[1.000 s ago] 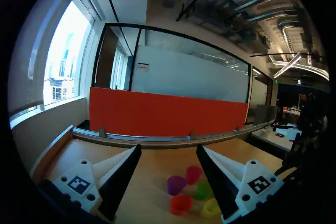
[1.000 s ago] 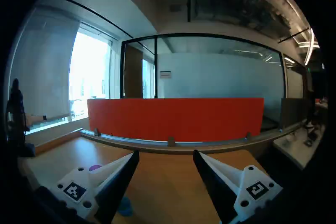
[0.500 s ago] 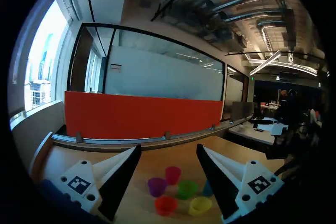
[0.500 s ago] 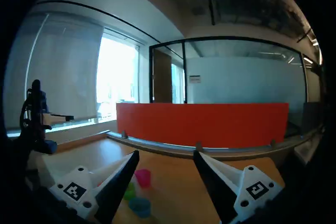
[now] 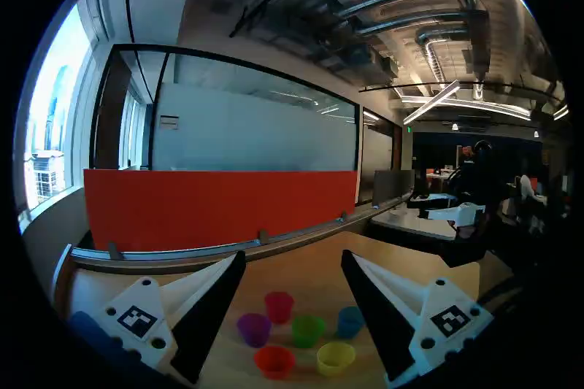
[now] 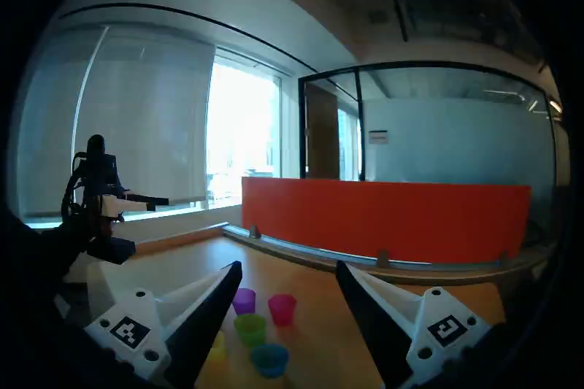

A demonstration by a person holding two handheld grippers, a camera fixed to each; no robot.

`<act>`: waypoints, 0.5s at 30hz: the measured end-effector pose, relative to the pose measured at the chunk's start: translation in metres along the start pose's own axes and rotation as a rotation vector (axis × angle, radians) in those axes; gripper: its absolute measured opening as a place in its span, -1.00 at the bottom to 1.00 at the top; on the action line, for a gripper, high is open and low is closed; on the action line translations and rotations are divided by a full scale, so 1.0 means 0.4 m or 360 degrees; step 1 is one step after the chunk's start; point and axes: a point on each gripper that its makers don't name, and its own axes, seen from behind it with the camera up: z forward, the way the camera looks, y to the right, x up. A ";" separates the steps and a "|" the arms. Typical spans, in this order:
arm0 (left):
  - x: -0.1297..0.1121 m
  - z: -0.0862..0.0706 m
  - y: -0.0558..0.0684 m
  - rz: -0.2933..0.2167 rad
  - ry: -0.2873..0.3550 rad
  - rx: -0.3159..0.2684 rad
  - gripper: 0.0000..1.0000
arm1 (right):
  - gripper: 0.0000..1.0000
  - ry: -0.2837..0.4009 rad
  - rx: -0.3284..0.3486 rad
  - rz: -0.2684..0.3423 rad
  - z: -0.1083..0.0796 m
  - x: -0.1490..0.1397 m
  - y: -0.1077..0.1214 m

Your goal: Pour water

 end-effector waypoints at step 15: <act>-0.066 0.012 0.045 0.0097 -0.0183 -0.0169 0.94 | 0.98 -0.0230 0.0148 -0.0059 0.015 -0.071 -0.034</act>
